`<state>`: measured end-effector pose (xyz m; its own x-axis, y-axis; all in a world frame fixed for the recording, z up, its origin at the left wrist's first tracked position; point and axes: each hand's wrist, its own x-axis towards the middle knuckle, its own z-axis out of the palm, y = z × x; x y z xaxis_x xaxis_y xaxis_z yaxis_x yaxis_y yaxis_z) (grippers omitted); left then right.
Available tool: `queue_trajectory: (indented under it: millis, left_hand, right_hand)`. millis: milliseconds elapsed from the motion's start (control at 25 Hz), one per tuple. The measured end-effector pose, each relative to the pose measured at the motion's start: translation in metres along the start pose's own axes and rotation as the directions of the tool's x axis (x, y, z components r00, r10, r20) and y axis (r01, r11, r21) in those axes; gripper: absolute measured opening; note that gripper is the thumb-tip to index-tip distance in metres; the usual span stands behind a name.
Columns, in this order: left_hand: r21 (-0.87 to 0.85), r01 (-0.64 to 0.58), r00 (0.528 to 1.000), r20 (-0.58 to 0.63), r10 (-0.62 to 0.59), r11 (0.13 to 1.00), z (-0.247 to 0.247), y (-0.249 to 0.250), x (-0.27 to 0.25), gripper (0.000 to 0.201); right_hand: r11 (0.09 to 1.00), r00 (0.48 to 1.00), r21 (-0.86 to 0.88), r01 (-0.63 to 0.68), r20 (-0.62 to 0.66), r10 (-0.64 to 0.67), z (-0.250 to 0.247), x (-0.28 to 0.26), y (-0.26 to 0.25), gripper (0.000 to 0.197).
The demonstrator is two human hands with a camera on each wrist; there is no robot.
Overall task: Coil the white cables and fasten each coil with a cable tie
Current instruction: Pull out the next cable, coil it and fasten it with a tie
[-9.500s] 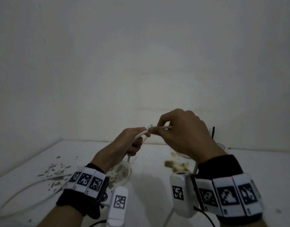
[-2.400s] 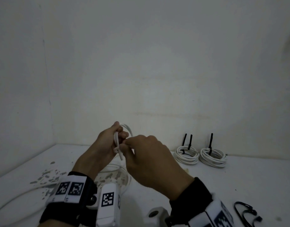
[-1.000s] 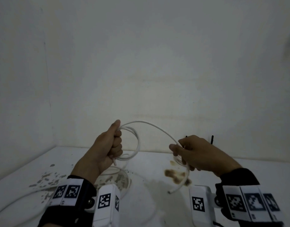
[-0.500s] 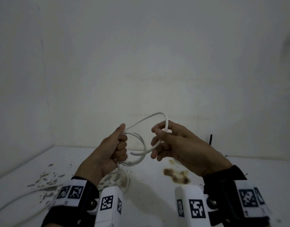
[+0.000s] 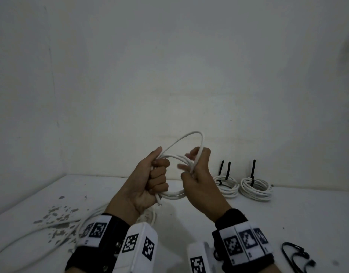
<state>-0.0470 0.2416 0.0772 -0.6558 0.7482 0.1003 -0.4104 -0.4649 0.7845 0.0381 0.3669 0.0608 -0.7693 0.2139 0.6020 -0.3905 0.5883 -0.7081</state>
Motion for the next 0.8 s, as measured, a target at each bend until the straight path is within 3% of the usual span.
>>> queue_trajectory:
  millis: [80,200,320,400,520,800]
  left_hand:
    - [-0.010,0.005,1.000,0.011,-0.005,1.000,0.003,-0.001,-0.001,0.040]
    - [0.027,-0.013,1.000,-0.002,0.013,1.000,-0.002,0.004,0.000,0.039]
    - [0.071,-0.037,0.998,-0.054,0.041,0.997,-0.016,0.018,0.002,0.045]
    - [0.088,-0.049,0.991,-0.120,0.059,0.995,-0.031,0.028,0.001,0.049]
    - [0.128,-0.045,0.979,-0.193,0.069,0.991,-0.051,0.033,0.000,0.050]
    - [0.202,-0.076,0.949,-0.287,0.133,0.976,-0.070,0.040,-0.005,0.048]
  right_hand:
    - [0.967,0.994,0.232,-0.108,0.048,0.100,0.000,-0.002,0.002,0.037]
    - [0.990,0.990,0.043,-0.134,0.046,0.132,-0.011,0.002,0.000,0.023]
    - [0.984,0.975,-0.007,-0.180,0.135,0.179,-0.028,0.003,-0.002,0.041]
    - [0.973,0.959,-0.013,-0.231,0.162,0.230,-0.040,0.004,-0.002,0.037]
    - [0.958,0.956,0.012,-0.286,0.079,0.284,-0.049,0.007,0.006,0.023]
    - [0.855,0.888,0.324,-0.404,-0.083,0.452,-0.056,0.014,0.001,0.022]
